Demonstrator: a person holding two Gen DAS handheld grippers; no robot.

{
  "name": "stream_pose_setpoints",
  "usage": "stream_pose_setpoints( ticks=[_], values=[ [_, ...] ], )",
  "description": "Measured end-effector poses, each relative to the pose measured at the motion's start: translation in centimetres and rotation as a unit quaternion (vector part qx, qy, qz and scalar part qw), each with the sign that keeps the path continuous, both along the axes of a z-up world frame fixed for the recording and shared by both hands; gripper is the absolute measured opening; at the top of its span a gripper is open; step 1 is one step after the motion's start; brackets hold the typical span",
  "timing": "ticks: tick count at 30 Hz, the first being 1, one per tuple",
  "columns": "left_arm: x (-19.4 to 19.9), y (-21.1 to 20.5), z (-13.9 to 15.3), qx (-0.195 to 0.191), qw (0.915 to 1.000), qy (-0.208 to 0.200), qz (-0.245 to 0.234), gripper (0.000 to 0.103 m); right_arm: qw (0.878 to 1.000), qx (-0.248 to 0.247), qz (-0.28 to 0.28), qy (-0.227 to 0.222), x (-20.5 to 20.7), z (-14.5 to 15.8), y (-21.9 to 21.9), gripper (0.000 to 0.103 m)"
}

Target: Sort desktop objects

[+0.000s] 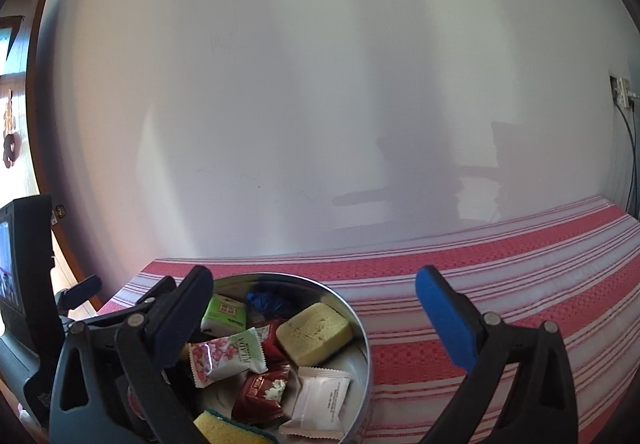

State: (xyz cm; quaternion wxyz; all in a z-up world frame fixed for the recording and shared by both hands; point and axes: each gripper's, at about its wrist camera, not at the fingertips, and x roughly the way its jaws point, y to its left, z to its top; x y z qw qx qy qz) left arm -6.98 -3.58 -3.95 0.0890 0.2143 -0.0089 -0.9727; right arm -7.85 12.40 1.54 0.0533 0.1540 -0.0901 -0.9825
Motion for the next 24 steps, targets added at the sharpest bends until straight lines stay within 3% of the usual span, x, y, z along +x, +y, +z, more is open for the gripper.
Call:
stream_pose_setpoints(
  ticks=[5, 14, 24],
  values=[
    [1.3, -0.2, -0.2, 0.004, 0.9999, -0.002, 0.011, 0.102, 1.0, -0.001, 0.008, 0.008, 0.5, 0.0, -0.1, 0.103],
    [3.6, -0.6, -0.6, 0.04, 0.9979, -0.045, 0.023, 0.102, 1.0, 0.006, 0.029, 0.003, 1.5, 0.0, -0.5, 0.103],
    [6.1, 1.1, -1.6, -0.017, 0.9979, -0.046, 0.043, 0.102, 0.999, 0.01, 0.027, -0.046, 3.6, -0.7, -0.7, 0.103]
  ],
)
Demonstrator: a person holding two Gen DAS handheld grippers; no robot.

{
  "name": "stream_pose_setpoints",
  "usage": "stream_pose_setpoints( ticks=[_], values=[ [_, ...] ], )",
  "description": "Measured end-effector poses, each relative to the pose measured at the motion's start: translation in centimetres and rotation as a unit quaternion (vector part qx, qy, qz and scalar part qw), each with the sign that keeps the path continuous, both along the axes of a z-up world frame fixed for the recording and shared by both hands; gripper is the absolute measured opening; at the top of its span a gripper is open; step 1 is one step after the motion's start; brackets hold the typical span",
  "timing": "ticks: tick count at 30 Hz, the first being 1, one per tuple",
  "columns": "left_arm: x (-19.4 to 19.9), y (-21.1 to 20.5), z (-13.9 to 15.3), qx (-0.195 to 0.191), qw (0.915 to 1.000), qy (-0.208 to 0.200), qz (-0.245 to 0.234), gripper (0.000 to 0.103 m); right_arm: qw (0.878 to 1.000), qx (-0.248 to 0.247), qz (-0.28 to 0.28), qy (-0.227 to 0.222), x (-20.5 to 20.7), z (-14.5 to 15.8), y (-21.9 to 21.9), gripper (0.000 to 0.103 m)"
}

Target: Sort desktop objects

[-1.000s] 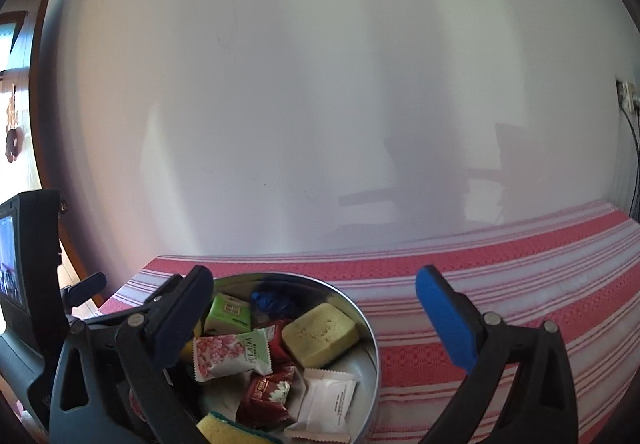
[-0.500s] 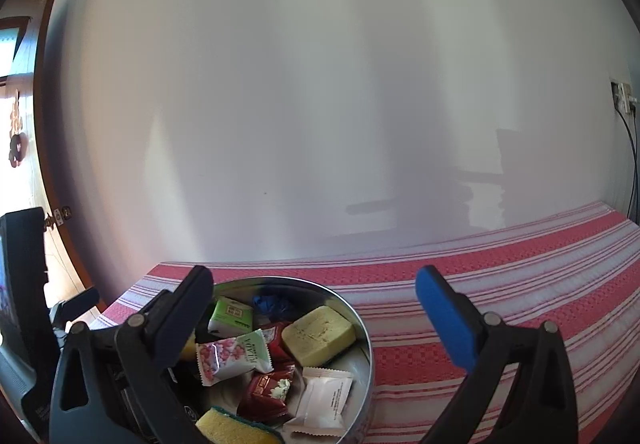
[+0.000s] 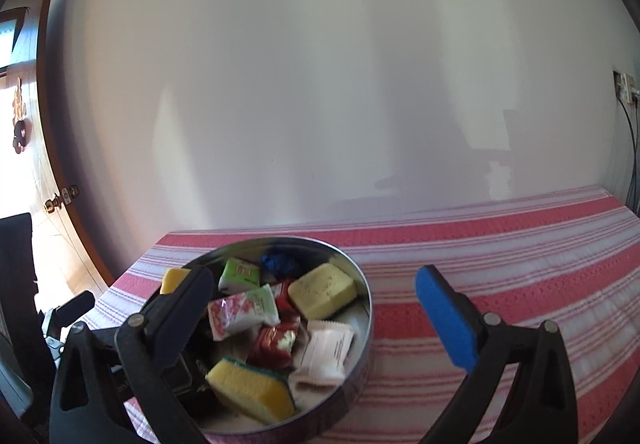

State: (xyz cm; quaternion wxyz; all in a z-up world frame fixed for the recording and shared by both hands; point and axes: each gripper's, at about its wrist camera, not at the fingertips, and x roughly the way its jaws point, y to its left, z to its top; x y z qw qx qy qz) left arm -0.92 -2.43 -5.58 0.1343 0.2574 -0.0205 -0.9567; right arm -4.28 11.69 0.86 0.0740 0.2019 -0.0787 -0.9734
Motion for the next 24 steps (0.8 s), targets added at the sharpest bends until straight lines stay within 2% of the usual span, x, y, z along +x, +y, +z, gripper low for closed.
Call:
stream_pose_setpoints(
  ticks=[2, 6, 10, 24],
  values=[
    [0.4, 0.2, -0.1, -0.007, 1.0, 0.0, 0.002, 0.102, 1.0, 0.003, 0.002, -0.003, 0.5, 0.0, -0.2, 0.103],
    [0.7, -0.2, 0.0, 0.016, 0.9998, -0.009, -0.005, 0.102, 1.0, 0.014, -0.005, -0.002, 1.7, 0.3, -0.3, 0.103],
    [0.8, -0.3, -0.2, 0.019, 0.9996, -0.022, -0.002, 0.102, 1.0, 0.007, -0.003, -0.006, 2.4, 0.6, 0.0, 0.103],
    [1.4, -1.0, 0.0, 0.032, 0.9992, -0.024, 0.0, 0.102, 1.0, 0.013, -0.001, -0.001, 3.3, 0.9, -0.8, 0.103]
  ],
)
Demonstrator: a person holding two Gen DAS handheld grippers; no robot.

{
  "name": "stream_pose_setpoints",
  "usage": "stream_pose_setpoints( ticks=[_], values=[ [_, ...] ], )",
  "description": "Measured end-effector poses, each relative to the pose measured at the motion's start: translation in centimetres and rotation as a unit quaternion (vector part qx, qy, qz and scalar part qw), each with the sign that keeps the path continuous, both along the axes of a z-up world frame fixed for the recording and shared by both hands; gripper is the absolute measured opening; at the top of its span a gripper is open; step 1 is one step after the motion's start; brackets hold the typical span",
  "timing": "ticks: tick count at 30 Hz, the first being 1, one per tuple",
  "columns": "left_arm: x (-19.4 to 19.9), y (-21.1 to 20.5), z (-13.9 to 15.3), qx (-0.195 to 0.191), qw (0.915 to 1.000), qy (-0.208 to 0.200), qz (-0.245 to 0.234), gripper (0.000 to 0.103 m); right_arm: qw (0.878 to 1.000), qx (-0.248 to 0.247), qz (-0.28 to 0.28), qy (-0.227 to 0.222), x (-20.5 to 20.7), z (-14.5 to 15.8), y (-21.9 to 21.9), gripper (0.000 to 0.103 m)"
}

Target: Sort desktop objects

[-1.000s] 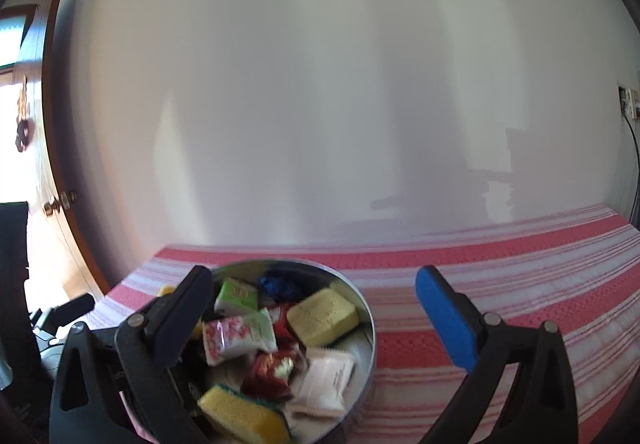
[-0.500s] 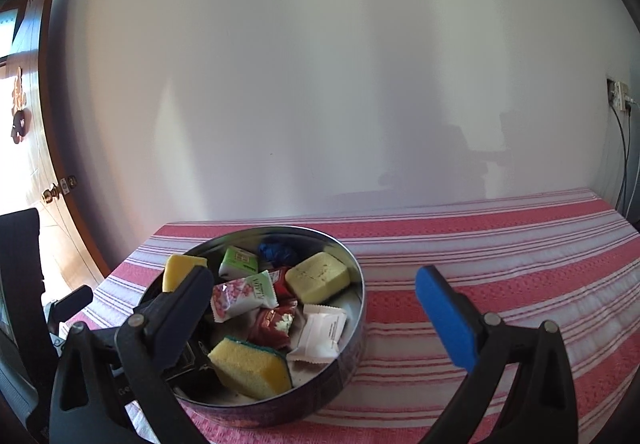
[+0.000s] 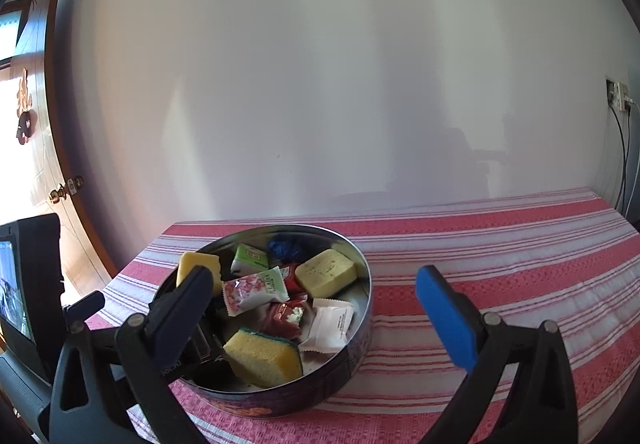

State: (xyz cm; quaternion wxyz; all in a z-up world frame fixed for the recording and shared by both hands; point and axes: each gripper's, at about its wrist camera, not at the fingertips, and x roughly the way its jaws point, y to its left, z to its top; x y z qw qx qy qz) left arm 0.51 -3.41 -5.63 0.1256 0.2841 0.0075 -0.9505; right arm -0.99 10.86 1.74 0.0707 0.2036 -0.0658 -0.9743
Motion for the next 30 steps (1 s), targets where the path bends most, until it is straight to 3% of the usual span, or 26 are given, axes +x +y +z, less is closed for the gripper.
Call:
stream_pose_setpoints(
  ticks=[30],
  values=[
    [0.8, -0.7, 0.1, -0.023, 0.9997, 0.006, 0.01, 0.102, 1.0, 0.014, -0.009, 0.015, 1.1, 0.4, 0.0, 0.103]
  ],
)
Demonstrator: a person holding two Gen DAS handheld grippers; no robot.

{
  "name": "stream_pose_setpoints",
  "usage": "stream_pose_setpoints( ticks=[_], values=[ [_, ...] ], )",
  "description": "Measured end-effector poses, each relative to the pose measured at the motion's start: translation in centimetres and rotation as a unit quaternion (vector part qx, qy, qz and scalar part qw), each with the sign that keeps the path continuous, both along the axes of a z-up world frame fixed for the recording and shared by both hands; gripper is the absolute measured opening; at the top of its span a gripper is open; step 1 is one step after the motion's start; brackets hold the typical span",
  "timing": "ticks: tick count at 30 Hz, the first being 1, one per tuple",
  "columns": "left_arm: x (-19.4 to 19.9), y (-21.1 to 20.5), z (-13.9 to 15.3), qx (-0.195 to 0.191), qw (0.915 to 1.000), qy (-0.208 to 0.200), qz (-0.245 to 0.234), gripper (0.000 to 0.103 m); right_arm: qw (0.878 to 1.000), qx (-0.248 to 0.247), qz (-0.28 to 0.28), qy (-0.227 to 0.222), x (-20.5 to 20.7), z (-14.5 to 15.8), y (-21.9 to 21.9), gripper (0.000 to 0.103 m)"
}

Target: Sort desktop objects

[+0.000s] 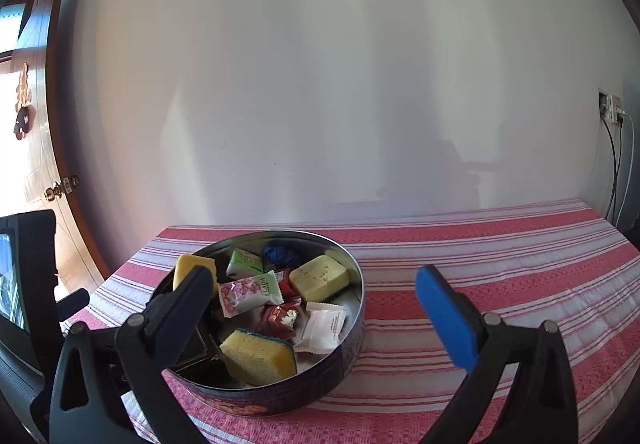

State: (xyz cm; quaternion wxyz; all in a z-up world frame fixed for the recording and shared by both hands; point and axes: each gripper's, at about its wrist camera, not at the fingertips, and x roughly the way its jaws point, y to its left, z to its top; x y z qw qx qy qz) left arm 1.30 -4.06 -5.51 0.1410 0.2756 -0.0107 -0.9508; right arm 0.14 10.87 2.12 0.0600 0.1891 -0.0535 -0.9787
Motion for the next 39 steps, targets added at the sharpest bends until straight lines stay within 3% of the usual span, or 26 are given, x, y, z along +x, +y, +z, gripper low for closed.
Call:
stream_pose_setpoints(
  ticks=[39],
  values=[
    [2.2, 1.7, 1.1, -0.011, 0.9996, 0.007, -0.026, 0.102, 1.0, -0.009, 0.0, 0.014, 2.6, 0.3, 1.4, 0.103]
  ],
)
